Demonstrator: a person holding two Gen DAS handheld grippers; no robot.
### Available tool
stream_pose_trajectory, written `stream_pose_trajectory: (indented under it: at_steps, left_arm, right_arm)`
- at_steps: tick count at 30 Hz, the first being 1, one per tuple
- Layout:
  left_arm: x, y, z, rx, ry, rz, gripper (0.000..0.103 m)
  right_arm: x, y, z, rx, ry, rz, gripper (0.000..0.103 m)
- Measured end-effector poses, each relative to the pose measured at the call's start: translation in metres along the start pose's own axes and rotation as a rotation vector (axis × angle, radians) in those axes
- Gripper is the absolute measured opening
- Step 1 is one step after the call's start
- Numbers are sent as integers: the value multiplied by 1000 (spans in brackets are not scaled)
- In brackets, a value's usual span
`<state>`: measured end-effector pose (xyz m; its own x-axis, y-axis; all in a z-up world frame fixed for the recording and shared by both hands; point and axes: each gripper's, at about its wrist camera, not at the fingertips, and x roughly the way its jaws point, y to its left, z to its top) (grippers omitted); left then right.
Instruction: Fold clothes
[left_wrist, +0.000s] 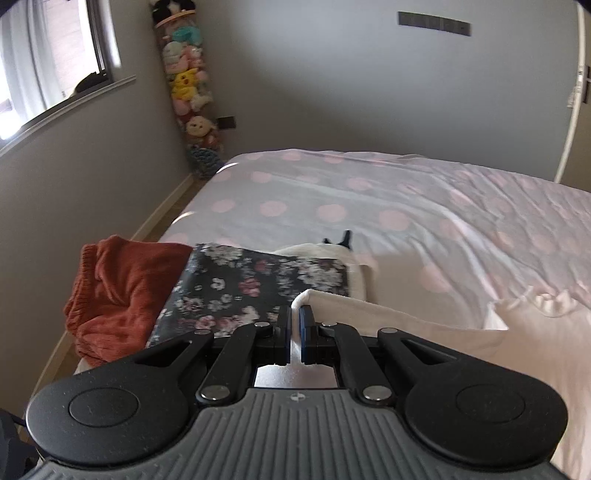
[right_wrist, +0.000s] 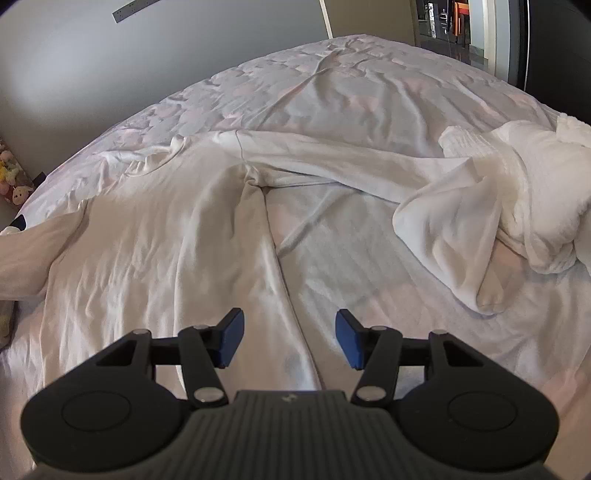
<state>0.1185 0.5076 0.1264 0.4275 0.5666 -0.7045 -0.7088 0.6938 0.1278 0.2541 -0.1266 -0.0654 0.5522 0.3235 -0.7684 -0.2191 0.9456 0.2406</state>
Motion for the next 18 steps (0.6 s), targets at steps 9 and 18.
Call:
stream_pose_trajectory:
  at_steps: [9, 18]
  left_arm:
    - [60, 42, -28, -62, 3, 97, 4]
    - [-3, -5, -66, 72, -165, 34, 52]
  right_arm:
    - [16, 8, 2, -28, 56, -37, 58]
    - [16, -1, 6, 15, 113, -5, 57]
